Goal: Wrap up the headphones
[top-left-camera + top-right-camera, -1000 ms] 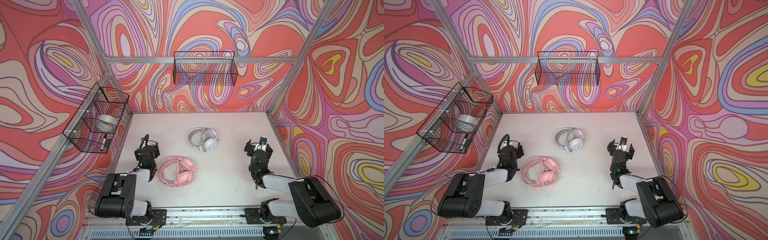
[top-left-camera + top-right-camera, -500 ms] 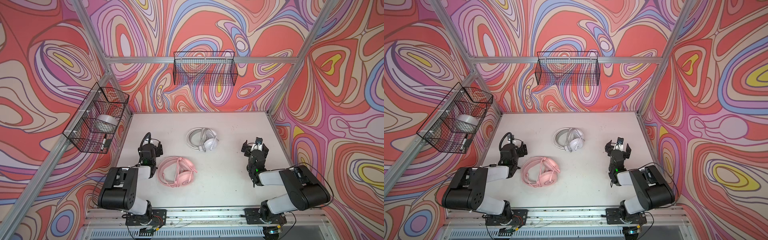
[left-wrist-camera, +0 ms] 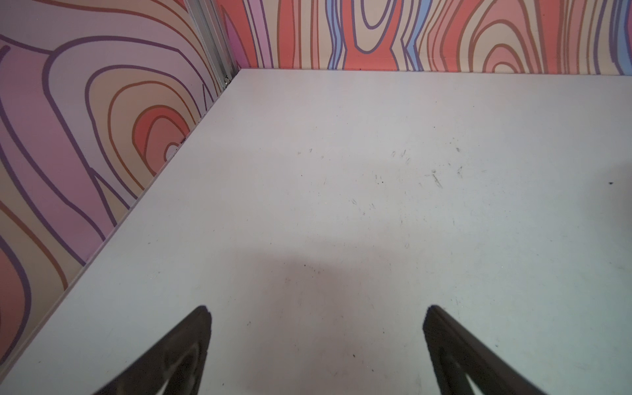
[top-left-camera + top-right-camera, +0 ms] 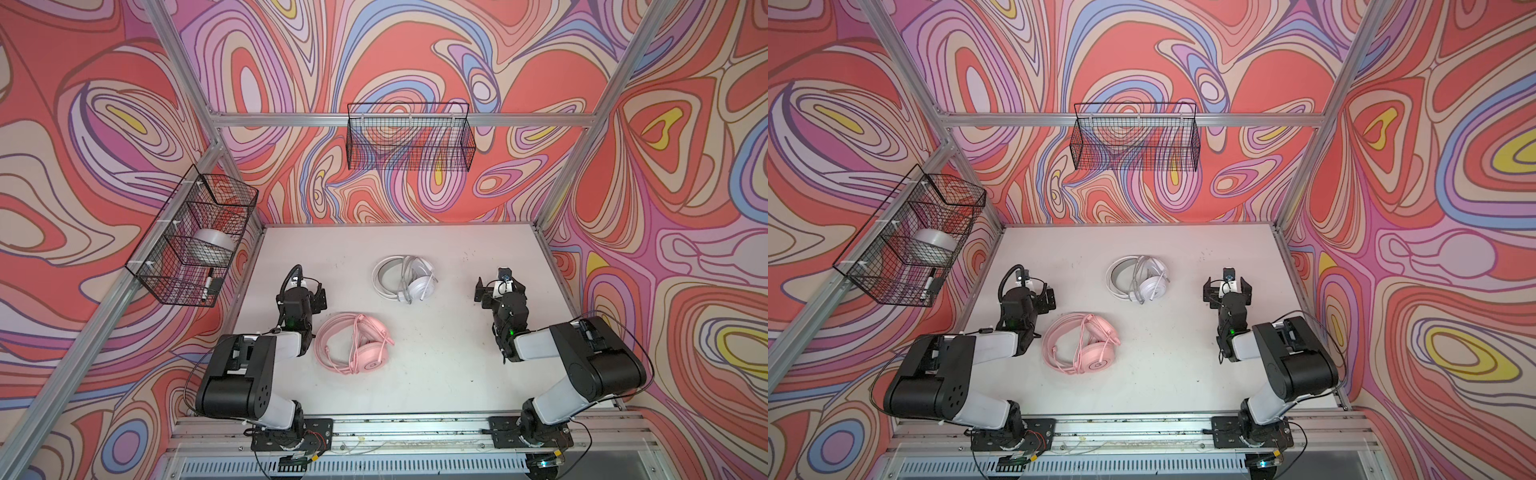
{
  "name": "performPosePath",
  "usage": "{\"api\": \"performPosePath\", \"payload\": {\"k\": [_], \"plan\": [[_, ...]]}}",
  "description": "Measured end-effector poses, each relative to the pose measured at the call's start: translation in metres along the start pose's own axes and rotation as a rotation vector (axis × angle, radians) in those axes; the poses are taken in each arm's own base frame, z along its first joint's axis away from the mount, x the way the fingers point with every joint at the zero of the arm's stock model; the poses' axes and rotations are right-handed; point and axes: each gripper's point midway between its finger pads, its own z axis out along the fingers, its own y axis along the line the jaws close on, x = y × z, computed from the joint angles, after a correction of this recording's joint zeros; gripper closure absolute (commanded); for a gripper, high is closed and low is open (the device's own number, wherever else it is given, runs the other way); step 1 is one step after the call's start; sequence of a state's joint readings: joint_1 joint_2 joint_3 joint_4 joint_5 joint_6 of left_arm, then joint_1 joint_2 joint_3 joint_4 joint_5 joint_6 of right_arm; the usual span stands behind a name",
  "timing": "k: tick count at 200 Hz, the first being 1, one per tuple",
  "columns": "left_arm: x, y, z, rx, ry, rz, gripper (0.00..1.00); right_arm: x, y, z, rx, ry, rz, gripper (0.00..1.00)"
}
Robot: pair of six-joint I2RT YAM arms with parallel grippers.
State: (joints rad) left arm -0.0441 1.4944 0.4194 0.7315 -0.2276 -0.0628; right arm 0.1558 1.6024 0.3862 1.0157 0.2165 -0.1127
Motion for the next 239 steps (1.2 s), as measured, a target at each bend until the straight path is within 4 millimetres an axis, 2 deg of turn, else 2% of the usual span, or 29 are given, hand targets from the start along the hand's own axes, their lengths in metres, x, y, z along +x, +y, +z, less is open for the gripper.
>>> {"api": "performPosePath", "payload": {"k": [15,35,74,84,98,112,173,228,239], "plan": [[0.0,0.0,0.0,0.0,0.0,0.0,0.0,-0.003,0.009,0.006,-0.066,0.01,-0.01,0.01],[0.0,0.0,0.0,0.0,0.0,0.0,0.0,-0.005,0.01,0.013,-0.119,0.026,-0.003,0.02],[0.0,0.0,0.0,0.0,0.0,0.0,0.0,-0.001,-0.009,0.019,-0.127,0.038,0.062,0.02],[0.0,0.0,0.0,0.0,0.0,0.0,0.0,0.005,-0.013,0.02,-0.12,0.027,0.081,0.02],[0.0,0.0,0.0,0.0,0.0,0.0,0.0,0.028,-0.015,0.02,-0.108,0.087,0.102,0.02],[0.0,0.0,0.0,0.0,-0.001,0.0,0.0,0.036,-0.018,0.023,-0.086,0.118,0.119,0.01],[0.0,0.0,0.0,0.0,-0.001,0.0,0.0,0.029,-0.049,0.025,0.109,0.087,0.178,0.01],[-0.002,-0.004,0.0,0.027,-0.028,0.002,0.0,0.028,-0.058,0.023,0.164,0.076,0.191,0.02],[0.003,-0.006,0.0,0.04,-0.032,0.007,0.0,0.027,-0.058,0.023,0.168,0.073,0.193,0.02]]}}
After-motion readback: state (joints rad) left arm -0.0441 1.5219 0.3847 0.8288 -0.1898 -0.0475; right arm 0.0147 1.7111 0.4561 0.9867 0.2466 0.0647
